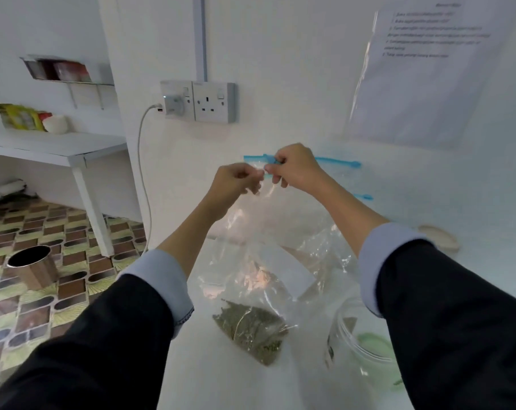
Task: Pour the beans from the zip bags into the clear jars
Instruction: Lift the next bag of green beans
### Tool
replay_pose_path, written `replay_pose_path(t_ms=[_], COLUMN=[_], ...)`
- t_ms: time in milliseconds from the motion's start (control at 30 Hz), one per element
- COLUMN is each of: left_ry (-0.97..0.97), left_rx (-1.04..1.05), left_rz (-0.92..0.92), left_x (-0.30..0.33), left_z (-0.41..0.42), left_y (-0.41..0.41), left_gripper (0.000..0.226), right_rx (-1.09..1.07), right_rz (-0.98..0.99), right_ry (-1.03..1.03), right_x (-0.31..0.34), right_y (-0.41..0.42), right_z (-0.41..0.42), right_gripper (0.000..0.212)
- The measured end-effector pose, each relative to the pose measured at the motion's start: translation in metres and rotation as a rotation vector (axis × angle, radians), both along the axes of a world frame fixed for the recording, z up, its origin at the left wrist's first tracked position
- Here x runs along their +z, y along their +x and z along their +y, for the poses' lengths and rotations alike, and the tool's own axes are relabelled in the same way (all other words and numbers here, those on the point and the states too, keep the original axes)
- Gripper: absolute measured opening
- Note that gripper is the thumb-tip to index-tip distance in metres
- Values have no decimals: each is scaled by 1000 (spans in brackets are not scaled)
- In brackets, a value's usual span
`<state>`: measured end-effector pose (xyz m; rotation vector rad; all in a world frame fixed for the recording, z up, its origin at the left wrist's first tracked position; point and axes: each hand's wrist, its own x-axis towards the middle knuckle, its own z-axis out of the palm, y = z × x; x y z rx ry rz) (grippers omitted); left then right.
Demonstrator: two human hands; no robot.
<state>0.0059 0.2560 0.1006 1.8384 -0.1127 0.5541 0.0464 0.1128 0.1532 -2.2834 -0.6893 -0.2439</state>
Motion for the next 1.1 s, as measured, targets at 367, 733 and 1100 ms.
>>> replay_pose_path(t_ms=[367, 733, 1100], left_ry=[-131, -680, -809], left_rx=[67, 116, 55], left_rz=[326, 483, 565], left_x=[-140, -183, -187], left_z=[51, 57, 49], left_y=[-38, -43, -29], left_gripper=[7, 30, 34], right_rx=[56, 117, 127], right_rz=[-82, 13, 92], right_ry=[122, 212, 115], right_x=[44, 45, 42], right_y=[-22, -34, -31], right_z=[10, -2, -24], right_gripper=[18, 22, 19])
